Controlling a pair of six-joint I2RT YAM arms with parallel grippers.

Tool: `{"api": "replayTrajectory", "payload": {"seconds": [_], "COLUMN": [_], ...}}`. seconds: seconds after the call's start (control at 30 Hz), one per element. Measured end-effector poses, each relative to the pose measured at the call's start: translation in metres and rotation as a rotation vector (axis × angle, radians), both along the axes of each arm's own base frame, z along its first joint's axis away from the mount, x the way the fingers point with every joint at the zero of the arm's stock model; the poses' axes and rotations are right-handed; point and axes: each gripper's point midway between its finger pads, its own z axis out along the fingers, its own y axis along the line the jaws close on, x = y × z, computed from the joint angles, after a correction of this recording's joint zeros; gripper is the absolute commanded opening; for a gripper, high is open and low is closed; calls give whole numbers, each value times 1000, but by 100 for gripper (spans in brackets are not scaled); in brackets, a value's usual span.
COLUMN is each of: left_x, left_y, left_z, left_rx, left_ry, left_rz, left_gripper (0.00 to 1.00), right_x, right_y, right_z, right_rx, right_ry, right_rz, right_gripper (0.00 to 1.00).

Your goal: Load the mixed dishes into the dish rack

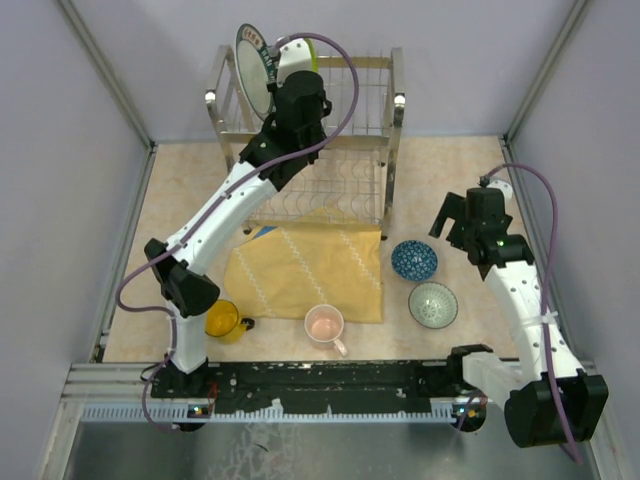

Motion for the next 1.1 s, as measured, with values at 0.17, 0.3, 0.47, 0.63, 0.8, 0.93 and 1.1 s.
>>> {"api": "replayTrajectory", "payload": {"seconds": [0.17, 0.3, 0.47, 0.63, 0.8, 0.93, 1.1], "left_x": [5, 7, 10, 11, 12, 11, 13], "left_y": [-3, -2, 2, 1, -1, -3, -7], "left_z": [-10, -16, -23, -26, -29, -31, -31], "left_rx": [15, 26, 34, 22, -8, -29, -58], "left_ry": [15, 25, 34, 35, 33, 32, 24], "left_rz": [5, 22, 37, 38, 33, 21, 0], "left_gripper": [0, 0, 0, 1, 25, 42, 59], "right_x": [1, 2, 3, 6, 8, 8, 8], "right_y": [0, 0, 0, -1, -2, -3, -2], "right_z": [0, -2, -3, -2, -5, -5, -5], "right_rx": [0, -1, -2, -5, -6, -8, -5], "right_ry": [-3, 5, 8, -1, 6, 7, 7], "right_rz": [0, -1, 0, 2, -2, 1, 9], "right_gripper": [100, 100, 100, 100, 100, 100, 100]}}
